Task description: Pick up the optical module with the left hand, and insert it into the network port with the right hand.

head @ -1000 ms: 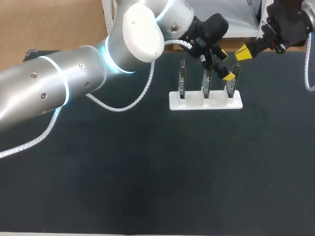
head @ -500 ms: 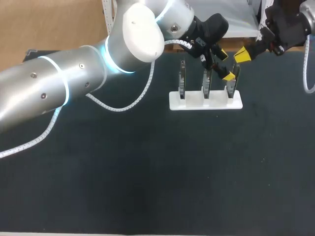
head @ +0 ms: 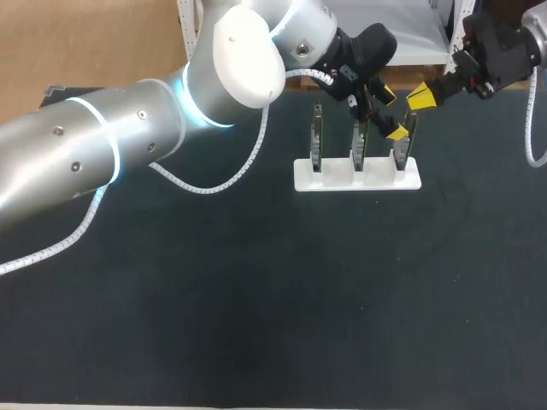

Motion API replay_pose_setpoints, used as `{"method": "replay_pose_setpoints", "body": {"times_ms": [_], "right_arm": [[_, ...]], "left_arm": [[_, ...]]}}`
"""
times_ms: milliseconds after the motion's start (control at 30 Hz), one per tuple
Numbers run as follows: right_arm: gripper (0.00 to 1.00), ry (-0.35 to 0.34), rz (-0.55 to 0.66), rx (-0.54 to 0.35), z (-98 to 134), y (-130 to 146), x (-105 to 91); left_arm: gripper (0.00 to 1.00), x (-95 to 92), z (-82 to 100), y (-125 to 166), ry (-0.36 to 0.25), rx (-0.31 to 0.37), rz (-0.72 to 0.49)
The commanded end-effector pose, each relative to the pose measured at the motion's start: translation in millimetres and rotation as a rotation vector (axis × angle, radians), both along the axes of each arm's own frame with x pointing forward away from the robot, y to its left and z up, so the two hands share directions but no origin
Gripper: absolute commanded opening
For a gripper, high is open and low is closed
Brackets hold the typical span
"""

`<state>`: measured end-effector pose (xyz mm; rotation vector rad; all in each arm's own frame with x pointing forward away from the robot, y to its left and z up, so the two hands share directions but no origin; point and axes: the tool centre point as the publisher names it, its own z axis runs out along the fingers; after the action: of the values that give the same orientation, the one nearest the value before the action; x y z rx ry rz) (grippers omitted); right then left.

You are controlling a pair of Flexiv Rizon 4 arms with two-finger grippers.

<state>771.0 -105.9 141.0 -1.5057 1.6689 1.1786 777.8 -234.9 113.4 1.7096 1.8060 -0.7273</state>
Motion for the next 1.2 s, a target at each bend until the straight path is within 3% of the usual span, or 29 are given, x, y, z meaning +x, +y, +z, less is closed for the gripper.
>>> {"method": "replay_pose_setpoints", "body": {"times_ms": [33, 600, 1200], "right_arm": [[0.00, -0.004, 0.004, 0.004, -10, 0, 3.8], [0.00, -0.126, -0.037, 0.009, 23, -7, 14.7], [0.00, -0.211, -0.106, -0.016, 35, -19, 14.7]], "left_arm": [[1.00, 1.4, 0.7, -1, 0.003, 0.005, 0.000], [1.00, 4.3, 5.3, 3, -0.009, -0.013, 0.010], [1.00, 25.3, 56.2, 26, -0.129, -0.086, 0.087]]}}
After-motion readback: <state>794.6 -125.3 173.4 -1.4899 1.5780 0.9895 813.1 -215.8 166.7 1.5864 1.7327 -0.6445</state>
